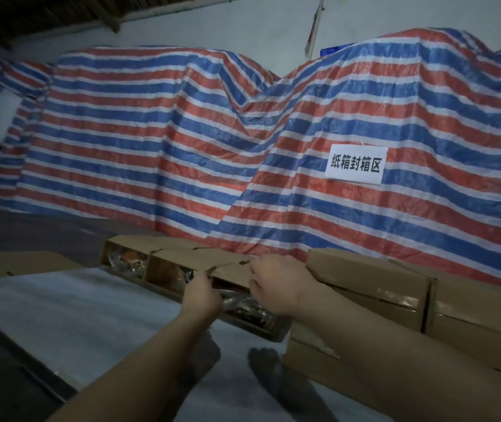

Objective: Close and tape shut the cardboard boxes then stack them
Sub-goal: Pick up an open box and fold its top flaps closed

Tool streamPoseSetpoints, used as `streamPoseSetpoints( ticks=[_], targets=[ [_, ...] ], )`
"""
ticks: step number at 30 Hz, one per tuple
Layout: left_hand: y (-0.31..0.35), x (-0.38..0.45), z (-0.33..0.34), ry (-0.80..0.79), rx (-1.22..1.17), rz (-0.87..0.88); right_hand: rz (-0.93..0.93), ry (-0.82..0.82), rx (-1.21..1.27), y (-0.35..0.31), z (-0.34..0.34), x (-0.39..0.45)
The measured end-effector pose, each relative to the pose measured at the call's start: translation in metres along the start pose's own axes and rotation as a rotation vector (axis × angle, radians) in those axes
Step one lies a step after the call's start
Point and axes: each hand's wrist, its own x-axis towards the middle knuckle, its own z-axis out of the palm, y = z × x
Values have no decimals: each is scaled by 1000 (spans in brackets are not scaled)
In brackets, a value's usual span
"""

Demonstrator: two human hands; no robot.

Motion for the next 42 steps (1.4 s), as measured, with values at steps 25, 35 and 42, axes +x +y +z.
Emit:
streamPoseSetpoints(
  ticks=[25,35,42],
  targets=[
    [-34,14,-9,160,-165,-32,198,-255,-300,-21,44,50],
    [5,6,-86,294,-182,35,187,-103,32,-30,-21,37],
    [35,-20,-131,268,-314,41,195,-202,204,-22,-60,20]
  ],
)
